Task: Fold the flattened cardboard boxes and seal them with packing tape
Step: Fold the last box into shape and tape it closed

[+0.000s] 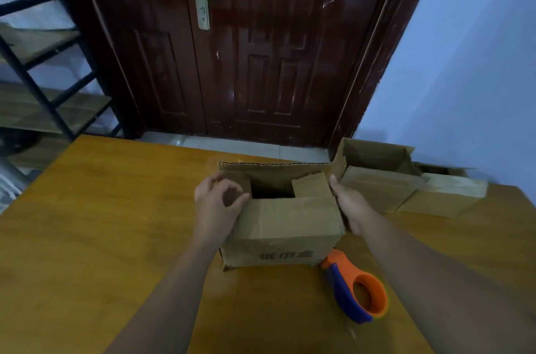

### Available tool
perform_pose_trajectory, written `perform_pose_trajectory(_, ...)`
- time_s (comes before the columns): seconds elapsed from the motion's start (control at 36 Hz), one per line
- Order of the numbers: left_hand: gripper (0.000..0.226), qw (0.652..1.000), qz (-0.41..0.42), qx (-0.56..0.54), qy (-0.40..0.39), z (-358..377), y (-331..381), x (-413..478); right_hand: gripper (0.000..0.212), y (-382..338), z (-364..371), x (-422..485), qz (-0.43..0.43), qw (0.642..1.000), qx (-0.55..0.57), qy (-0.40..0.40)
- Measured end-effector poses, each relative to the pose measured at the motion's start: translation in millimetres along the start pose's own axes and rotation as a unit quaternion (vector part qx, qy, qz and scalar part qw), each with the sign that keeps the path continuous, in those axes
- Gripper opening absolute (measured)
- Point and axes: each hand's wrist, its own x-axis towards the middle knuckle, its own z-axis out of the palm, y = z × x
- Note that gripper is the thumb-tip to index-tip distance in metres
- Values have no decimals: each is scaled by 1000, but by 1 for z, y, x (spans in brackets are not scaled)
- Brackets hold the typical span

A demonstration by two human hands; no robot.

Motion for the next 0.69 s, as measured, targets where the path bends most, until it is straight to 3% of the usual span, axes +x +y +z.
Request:
perform_pose_trajectory(0.11,61,998,-18,-39,49,2,-5,2,47,-11,2,-9,-49,997,62,-1)
perform_pose_trajectory(0.17,85,997,-23,-73,25,2,-4,4,60,-18,4,-13,-86,994,71,-17)
perform_pose_trajectory(0.22,95,998,0,-55,8,3,-3,6,68,-25,6,-17,-112,989,81,-46)
perform_pose_trajectory(0.28,80,999,39,-14,5,4,-4,6,62,-32,10,-21,-129,987,65,-67)
perform_pose_trajectory(0.36,44,997,66,-46,9,4,-7,2,42,-30,12,-20,-140,989,6,-52)
perform_pose_trajectory(0.42,45,995,42,-82,28,6,-8,-1,19,-26,13,-16,-135,989,-19,-48)
perform_pose_trajectory(0.47,46,994,-21,-103,39,7,-7,-2,12,-21,13,-13,-135,989,-41,-46)
perform_pose_trajectory(0.58,13,981,-114,-152,37,7,-9,1,37,-16,9,-11,-123,991,-38,-38)
perform_pose_trajectory(0.61,16,976,-127,-174,34,6,-8,2,47,-16,8,-11,-109,993,-34,-38)
perform_pose_trajectory(0.69,53,970,-153,-186,18,4,-7,5,69,-18,7,-11,-48,997,-25,-50)
